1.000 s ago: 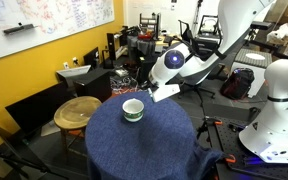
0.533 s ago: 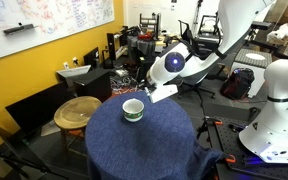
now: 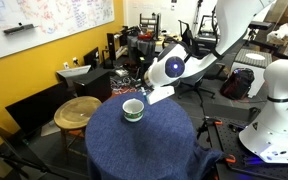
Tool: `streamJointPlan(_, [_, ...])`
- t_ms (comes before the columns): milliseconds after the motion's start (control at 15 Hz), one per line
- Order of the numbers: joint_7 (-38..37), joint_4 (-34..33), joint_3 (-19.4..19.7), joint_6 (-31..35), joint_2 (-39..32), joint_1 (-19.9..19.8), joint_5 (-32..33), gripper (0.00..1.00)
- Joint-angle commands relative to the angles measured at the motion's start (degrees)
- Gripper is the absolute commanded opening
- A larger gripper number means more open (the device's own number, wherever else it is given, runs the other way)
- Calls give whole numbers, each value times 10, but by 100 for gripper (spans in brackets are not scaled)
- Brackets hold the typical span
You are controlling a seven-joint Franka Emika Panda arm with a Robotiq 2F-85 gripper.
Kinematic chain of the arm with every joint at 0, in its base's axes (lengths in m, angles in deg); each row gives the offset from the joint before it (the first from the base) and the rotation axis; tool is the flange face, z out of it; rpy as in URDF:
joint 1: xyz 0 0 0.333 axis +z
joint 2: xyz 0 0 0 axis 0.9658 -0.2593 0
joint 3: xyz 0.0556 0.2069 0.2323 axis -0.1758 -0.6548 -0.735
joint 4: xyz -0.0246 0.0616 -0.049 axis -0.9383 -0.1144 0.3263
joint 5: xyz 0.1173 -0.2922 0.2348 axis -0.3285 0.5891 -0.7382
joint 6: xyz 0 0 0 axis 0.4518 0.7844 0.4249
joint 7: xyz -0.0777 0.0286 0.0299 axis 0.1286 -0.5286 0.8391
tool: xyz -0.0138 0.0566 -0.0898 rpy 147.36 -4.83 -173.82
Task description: Put the marker in the cup
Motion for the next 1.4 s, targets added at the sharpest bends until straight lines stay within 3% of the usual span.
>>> streamJointPlan(0, [-52,-24,0,-10,-25,8,41,5])
streamJointPlan(867, [-202,-62,-11,-6,-78,11,199,5])
streamJointPlan(1333, [-245,-68,-16,1,-87,8,253,5])
